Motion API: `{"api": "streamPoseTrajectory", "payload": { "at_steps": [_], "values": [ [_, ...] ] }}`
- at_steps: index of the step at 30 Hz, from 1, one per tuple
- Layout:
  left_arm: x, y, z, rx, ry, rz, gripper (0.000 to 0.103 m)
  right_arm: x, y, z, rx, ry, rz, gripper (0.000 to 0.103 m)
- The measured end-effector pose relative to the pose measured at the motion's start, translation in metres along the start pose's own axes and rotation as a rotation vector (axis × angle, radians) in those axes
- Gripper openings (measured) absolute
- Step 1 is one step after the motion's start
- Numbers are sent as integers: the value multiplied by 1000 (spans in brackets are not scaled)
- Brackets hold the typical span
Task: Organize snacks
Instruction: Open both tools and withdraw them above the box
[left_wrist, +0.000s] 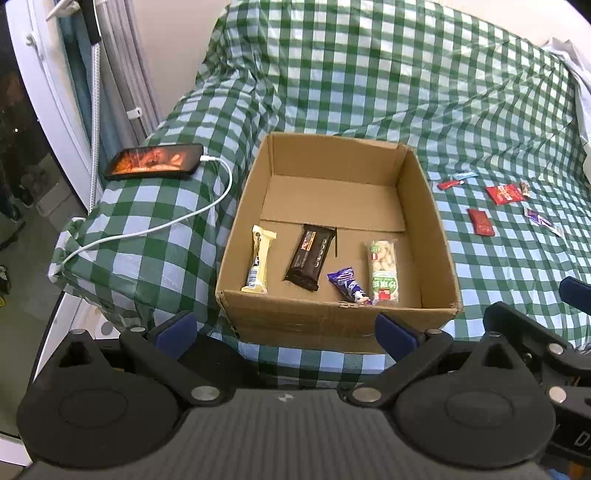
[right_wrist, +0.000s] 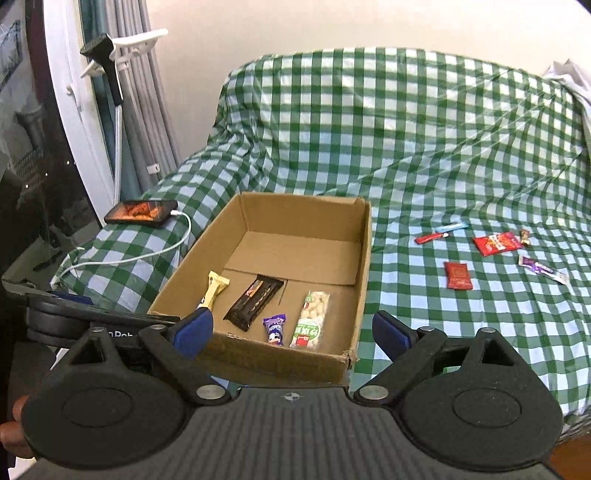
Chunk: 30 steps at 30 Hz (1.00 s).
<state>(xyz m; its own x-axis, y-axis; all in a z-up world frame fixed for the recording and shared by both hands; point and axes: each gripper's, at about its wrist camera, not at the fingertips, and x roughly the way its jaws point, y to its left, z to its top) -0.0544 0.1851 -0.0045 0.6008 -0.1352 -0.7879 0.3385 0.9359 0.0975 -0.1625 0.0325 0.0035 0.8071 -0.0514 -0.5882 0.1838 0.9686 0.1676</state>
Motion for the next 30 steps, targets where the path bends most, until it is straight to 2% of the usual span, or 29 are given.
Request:
{"api": "streamPoseTrajectory", "payload": {
  "at_steps": [6,13,30],
  "values": [
    [-21,-4,-4,16,-54,16,103,-21,3,-6,-4,-36,5,94],
    [-32,-4,-7,15,-74,18,103,-35,9,-8,-24,-71,12,97],
    [-24,-6,-6,23,-48,32,103,-30,8,-11,-11,-45,20,99]
  ]
}}
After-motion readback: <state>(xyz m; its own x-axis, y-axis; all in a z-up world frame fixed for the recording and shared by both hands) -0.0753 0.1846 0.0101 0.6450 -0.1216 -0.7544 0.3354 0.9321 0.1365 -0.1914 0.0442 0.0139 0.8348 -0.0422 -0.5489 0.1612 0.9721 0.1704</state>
